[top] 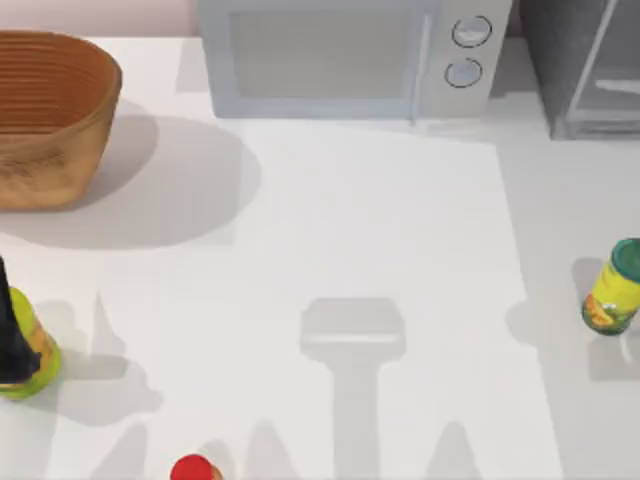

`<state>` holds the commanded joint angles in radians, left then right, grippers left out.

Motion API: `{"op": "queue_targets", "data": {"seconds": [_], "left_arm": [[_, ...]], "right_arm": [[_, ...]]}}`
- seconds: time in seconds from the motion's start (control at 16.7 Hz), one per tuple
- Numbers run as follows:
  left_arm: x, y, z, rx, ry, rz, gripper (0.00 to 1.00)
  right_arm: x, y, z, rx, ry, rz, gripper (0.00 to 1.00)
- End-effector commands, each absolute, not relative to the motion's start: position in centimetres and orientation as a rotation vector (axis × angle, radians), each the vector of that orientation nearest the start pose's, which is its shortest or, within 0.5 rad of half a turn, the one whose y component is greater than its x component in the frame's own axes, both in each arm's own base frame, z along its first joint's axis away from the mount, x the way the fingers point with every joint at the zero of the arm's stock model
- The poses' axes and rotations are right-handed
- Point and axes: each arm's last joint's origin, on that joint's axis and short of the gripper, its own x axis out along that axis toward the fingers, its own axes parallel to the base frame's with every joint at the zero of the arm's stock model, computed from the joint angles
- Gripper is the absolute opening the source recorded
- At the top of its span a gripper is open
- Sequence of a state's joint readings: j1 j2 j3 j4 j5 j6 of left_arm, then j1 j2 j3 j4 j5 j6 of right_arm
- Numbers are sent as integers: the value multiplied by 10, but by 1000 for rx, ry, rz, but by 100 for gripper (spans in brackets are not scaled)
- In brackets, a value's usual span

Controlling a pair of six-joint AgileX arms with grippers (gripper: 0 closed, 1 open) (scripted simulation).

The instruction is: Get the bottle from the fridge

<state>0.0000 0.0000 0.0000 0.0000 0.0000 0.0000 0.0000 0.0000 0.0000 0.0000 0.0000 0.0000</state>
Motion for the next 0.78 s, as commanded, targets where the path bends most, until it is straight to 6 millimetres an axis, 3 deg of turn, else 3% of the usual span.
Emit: {"op": "queue_targets", "data": {"seconds": [0.42,0.78], "left_arm": [[106,-1,160,0,0,0,100],[106,-1,160,0,0,0,100]], "right_arm": [[114,-6,171,-8,-27,0,100],[150,-26,180,-20,-35,-6,100]]}}
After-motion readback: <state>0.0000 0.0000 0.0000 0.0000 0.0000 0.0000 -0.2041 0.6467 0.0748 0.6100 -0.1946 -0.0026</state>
